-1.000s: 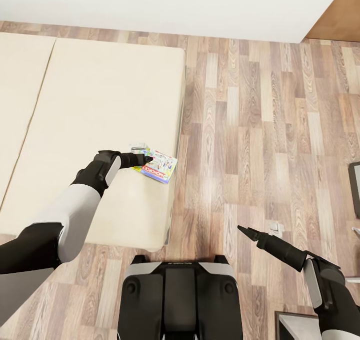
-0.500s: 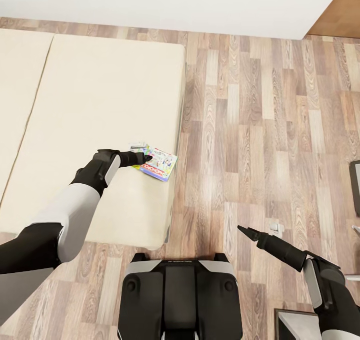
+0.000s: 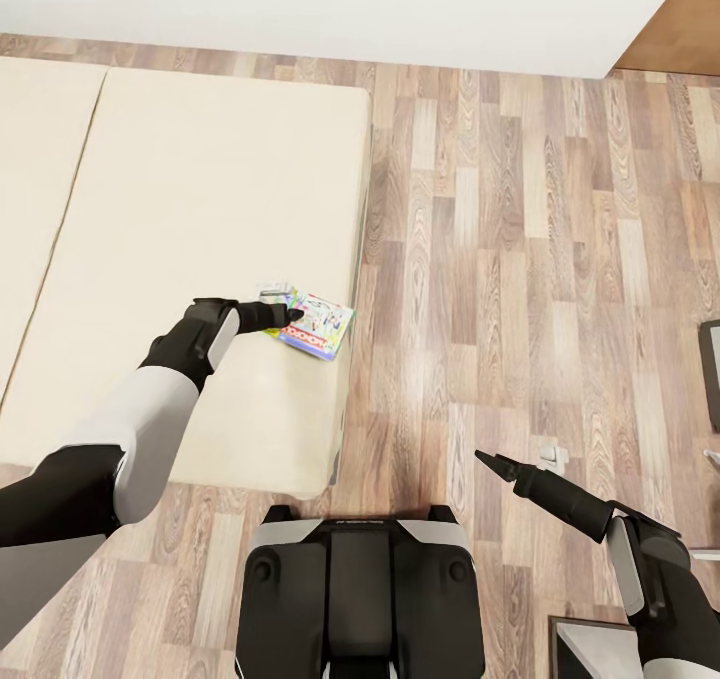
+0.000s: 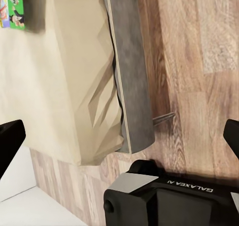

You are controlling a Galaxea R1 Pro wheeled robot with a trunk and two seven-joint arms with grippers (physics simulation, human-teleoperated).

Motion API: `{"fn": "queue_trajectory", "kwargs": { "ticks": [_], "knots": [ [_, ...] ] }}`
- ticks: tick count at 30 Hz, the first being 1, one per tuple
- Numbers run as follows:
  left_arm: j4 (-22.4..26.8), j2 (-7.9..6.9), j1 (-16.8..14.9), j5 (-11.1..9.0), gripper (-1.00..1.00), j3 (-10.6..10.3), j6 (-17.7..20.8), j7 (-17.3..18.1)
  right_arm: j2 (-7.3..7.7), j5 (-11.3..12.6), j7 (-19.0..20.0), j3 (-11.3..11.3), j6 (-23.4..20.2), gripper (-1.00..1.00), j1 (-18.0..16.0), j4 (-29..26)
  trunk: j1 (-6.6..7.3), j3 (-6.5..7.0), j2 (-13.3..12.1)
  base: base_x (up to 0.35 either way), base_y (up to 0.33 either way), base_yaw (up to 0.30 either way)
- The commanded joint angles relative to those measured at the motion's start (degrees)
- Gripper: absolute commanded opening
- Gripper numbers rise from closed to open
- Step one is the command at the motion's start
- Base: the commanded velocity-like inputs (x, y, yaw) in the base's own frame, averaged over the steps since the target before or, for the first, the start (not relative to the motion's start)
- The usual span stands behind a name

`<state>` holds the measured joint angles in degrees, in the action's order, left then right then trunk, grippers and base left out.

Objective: Put all the toys in the child's room - the three board games (two on the bed and one on the table), the two jigsaw puzzles on the table, and the tennis ball on the table - inside the toy box on the table in the child's room.

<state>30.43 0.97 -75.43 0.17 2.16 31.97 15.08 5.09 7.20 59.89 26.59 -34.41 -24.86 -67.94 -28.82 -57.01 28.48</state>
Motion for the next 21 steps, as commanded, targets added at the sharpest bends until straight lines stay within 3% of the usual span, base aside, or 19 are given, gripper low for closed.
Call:
{"fn": "queue_trajectory", "kwargs": {
  "ticks": [1, 21],
  "knots": [
    [-0.98, 0.02, 0.02, 0.39, 1.0, 0.22, 0.37, 0.12, 0.0, 0.27, 0.07, 0.04, -0.4, 1.0, -0.02, 0.0, -0.04, -0.05, 0.05, 0.0, 0.0, 0.0],
    [-0.57, 0.0, 0.06, 0.35, 1.0, 0.39, 0.37, 0.07, 0.01, 0.27, 0.21, 0.04, -0.39, 1.0, -0.02, 0.0, -0.04, -0.05, 0.05, 0.0, 0.0, 0.0]
  ]
}}
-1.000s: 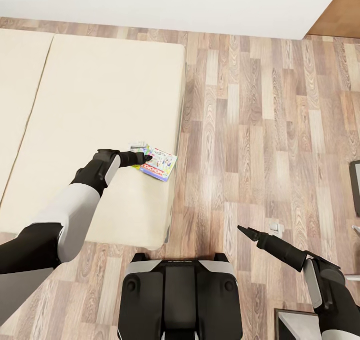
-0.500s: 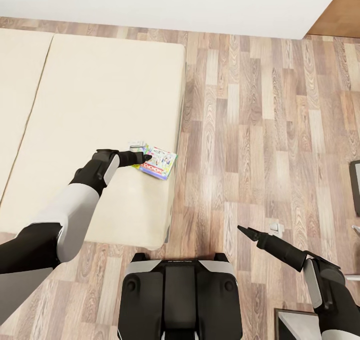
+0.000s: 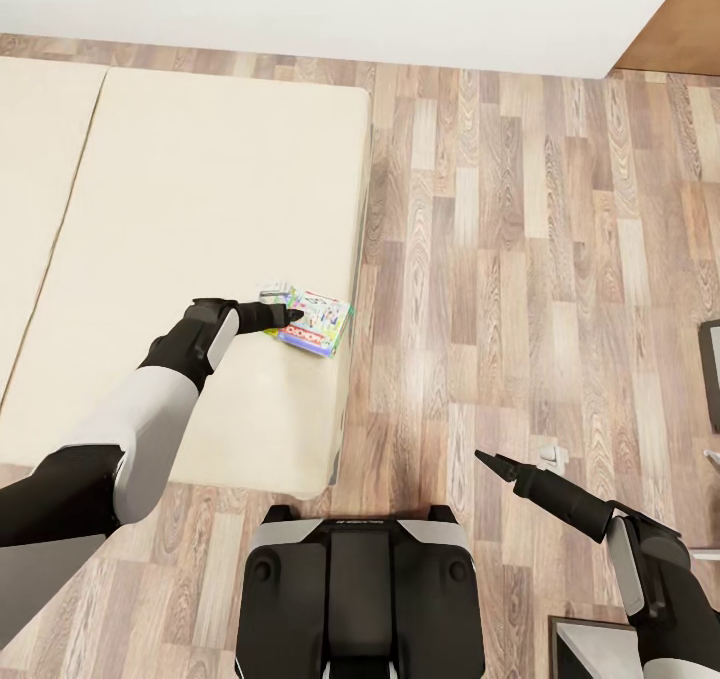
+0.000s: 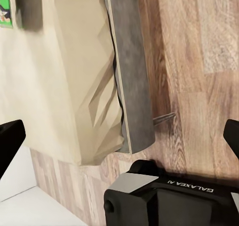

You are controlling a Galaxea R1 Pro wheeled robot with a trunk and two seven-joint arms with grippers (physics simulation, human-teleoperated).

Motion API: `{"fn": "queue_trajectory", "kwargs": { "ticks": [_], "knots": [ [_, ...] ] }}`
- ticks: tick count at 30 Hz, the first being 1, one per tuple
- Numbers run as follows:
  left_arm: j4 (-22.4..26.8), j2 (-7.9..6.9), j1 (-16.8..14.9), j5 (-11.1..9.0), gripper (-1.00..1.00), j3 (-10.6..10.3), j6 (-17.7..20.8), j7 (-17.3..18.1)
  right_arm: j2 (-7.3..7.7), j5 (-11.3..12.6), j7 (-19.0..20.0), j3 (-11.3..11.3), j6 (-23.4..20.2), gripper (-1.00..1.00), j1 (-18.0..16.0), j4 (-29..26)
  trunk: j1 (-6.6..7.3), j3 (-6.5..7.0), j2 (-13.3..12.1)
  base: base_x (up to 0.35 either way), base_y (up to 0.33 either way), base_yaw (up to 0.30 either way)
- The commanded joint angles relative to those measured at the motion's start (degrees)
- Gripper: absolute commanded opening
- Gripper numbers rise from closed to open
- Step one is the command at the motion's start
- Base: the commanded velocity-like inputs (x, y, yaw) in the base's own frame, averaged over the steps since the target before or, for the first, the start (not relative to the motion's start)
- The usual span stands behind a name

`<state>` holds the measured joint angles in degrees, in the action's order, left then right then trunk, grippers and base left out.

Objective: Put all the toys in the child's room - the three board games (two on the bed and one on the table), the two jigsaw puzzles on the table, and the tennis ball on the table - inside the toy box on the table in the child's room.

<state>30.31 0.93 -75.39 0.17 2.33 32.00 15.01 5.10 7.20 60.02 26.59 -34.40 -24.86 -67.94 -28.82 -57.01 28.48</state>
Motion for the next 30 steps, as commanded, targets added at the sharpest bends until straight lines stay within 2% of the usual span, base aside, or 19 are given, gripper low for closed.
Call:
{"fn": "queue_trajectory", "kwargs": {
  "ticks": [1, 30],
  "knots": [
    [-0.4, 0.03, 0.01, 0.36, 1.0, 0.22, 0.35, 0.16, 0.01, 0.27, 0.09, 0.04, -0.4, 1.0, -0.02, 0.0, -0.04, -0.05, 0.05, 0.0, 0.0, 0.0],
    [0.72, -0.23, 0.06, 0.3, 1.0, 0.13, 0.35, 0.8, 0.01, 0.27, 0.04, 0.0, -0.15, 1.0, -0.02, 0.11, -0.04, 0.24, 0.05, 0.0, 0.0, 0.0]
  ]
}}
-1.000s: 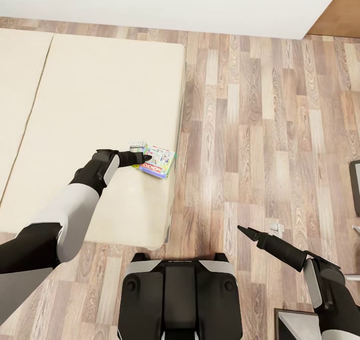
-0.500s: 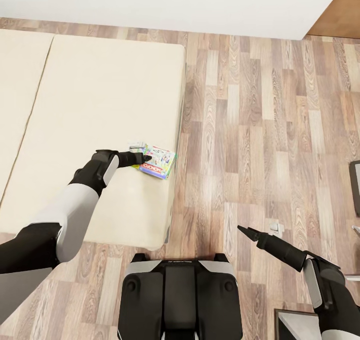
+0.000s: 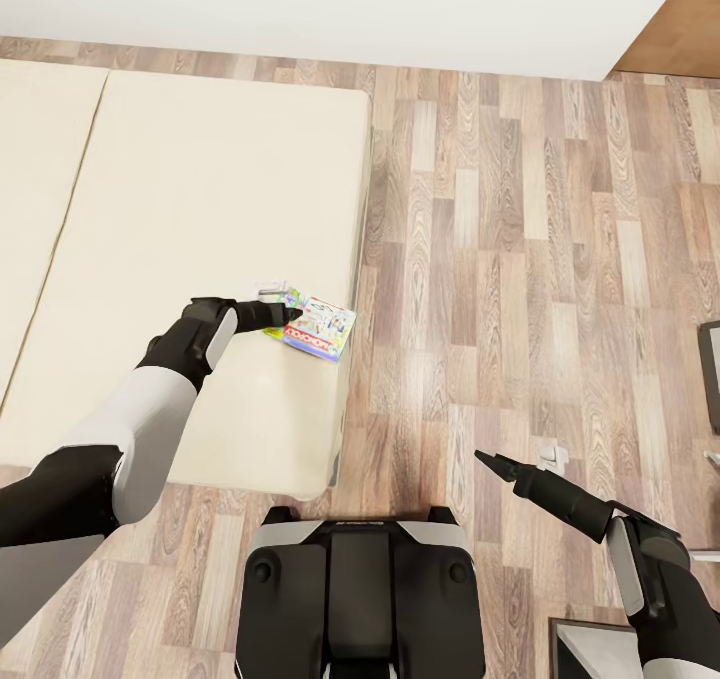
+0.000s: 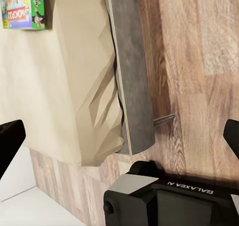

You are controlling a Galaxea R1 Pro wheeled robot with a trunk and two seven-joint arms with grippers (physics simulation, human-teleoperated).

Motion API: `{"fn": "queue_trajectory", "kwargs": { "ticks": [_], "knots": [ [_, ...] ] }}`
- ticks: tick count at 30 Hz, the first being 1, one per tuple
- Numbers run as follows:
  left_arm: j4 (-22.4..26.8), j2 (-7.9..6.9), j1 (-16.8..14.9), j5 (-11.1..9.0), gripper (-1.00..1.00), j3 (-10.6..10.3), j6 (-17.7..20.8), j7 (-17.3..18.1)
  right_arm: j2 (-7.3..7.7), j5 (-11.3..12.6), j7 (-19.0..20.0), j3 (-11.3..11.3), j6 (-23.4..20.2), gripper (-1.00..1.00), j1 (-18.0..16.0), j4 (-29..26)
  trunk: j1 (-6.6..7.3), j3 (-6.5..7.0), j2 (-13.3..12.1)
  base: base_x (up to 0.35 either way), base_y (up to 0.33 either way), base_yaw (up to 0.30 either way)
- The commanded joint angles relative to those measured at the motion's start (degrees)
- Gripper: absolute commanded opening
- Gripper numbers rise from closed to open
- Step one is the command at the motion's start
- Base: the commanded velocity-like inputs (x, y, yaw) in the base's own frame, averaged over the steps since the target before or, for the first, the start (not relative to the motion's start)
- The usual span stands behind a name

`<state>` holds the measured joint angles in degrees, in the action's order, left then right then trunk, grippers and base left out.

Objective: Put all the toys in the child's room - the three board games (two on the bed and one on the table), the two jigsaw puzzles on the table, and the tennis ball on the table - inside the toy box on the table in the child's room.

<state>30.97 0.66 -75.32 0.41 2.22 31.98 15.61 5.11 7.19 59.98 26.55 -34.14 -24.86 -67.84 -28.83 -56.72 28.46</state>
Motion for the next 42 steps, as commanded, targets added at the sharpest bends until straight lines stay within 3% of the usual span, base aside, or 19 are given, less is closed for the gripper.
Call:
{"fn": "queue_trajectory", "kwargs": {
  "ticks": [1, 42],
  "knots": [
    [0.06, 0.04, -0.03, 0.07, 1.0, 0.22, 0.38, 0.19, 0.0, 0.28, 0.11, 0.05, -0.42, 1.0, -0.02, 0.0, -0.03, -0.05, 0.07, 0.0, 0.0, 0.0],
    [-1.3, 0.25, -0.09, 0.2, 1.0, -0.03, 0.27, -0.38, 0.06, 0.34, 0.31, 0.08, -0.49, 1.0, -0.07, -0.12, -0.03, -0.75, 0.07, 0.0, 0.0, 0.0]
  ]
}}
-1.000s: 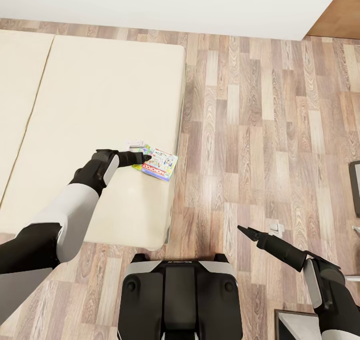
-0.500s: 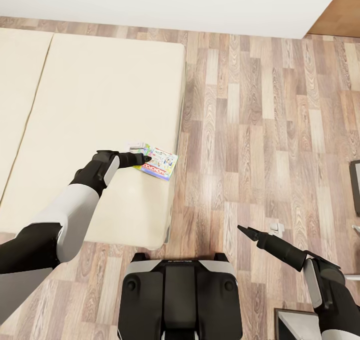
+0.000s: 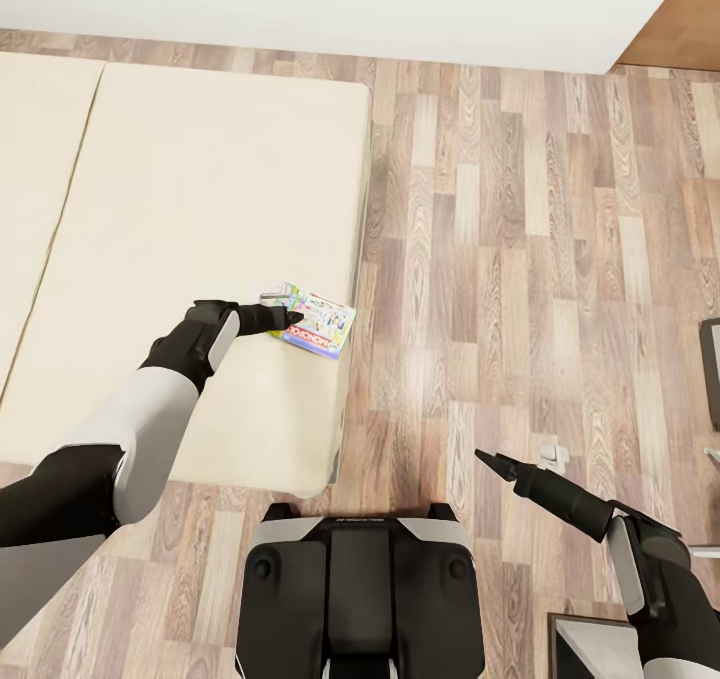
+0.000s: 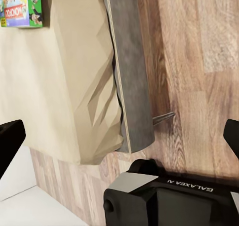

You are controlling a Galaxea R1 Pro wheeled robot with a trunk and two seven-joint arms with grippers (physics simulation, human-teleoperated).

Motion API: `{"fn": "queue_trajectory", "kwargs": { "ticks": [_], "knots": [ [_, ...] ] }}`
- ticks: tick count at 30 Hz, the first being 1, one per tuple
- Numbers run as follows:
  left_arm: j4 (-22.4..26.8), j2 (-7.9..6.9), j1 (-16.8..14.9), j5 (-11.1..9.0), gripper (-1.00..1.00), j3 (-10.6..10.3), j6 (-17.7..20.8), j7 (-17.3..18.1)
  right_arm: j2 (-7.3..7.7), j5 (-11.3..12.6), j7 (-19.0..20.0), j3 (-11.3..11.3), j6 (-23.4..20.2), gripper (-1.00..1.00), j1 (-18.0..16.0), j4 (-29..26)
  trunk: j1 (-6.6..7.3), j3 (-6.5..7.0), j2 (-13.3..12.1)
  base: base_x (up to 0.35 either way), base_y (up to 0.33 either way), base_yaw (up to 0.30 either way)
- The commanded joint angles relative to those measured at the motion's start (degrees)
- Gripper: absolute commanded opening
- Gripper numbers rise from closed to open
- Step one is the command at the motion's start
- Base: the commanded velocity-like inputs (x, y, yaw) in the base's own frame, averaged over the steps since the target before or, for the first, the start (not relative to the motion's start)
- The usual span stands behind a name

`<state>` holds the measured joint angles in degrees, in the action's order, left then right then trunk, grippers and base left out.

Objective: Put all the toys in the child's room - the three board games (two on the bed and one on the table), the two jigsaw puzzles on the table, and the tennis ball on the table - inside the toy box on the table in the child's room.

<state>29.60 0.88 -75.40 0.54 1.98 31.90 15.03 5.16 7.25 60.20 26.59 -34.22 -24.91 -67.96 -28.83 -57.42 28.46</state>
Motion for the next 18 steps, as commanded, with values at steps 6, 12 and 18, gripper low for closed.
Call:
{"fn": "queue_trajectory", "kwargs": {
  "ticks": [6, 12, 18],
  "knots": [
    [0.08, 0.08, 0.01, 0.05, 1.0, 0.17, 0.41, 0.31, -0.02, 0.27, 0.09, 0.04, -0.41, 1.0, -0.04, 0.01, -0.03, -0.05, 0.07, 0.0, 0.0, 0.0],
    [0.09, 0.13, 0.0, -0.01, 1.0, 0.23, 0.44, 0.75, 0.0, 0.23, 0.09, 0.04, -0.41, 1.0, -0.04, 0.02, -0.03, -0.05, 0.07, 0.0, 0.0, 0.0],
    [0.1, 0.1, 0.0, -0.08, 1.0, 0.22, 0.44, 0.95, -0.04, 0.22, 0.09, 0.04, -0.41, 1.0, -0.04, 0.02, -0.03, -0.05, 0.07, 0.0, 0.0, 0.0]
  ]
}}
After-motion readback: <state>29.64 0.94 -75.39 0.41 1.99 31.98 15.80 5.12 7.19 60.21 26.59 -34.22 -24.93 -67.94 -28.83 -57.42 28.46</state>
